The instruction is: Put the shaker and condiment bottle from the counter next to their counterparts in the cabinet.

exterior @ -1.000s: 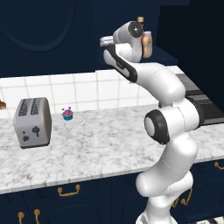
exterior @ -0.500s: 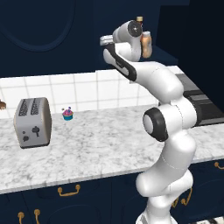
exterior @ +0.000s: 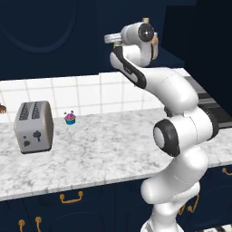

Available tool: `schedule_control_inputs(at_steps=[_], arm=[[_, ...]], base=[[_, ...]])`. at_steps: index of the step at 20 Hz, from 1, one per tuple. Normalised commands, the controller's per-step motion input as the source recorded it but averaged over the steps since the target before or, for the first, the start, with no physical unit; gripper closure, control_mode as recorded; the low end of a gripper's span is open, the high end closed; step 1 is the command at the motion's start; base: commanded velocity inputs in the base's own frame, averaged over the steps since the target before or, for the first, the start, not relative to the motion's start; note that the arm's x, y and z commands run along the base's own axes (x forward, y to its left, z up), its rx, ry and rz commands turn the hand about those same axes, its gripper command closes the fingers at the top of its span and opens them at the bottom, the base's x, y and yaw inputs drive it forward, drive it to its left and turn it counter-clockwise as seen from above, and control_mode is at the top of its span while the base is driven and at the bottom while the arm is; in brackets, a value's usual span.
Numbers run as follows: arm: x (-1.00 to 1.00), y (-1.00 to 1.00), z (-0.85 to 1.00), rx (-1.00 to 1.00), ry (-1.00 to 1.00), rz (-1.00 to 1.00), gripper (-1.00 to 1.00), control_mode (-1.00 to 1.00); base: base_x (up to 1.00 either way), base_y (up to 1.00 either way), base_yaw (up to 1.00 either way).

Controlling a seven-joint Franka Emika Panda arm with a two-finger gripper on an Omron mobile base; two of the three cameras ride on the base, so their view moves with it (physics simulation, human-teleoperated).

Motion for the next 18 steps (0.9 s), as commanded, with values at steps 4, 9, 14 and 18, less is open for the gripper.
schedule_control_inputs(at_steps=[4,9,14,18], arm=[[-0.73,-0.15,0.09,0.00,-0.22,0.00,-1.00,-1.00],[-0.99,-0.17,-0.15,0.03,-0.20,-0.02,-1.00,-1.00],[-1.00,-0.16,-0.46,0.08,-0.13,-0.06,-1.00,-1.00],[-1.00,-0.16,-0.52,0.10,-0.10,-0.08,-1.00,-1.00]], base=[[0.00,0.00,0.00],[0.00,0.00,0.00],[0.00,0.00,0.00],[0.00,0.00,0.00]])
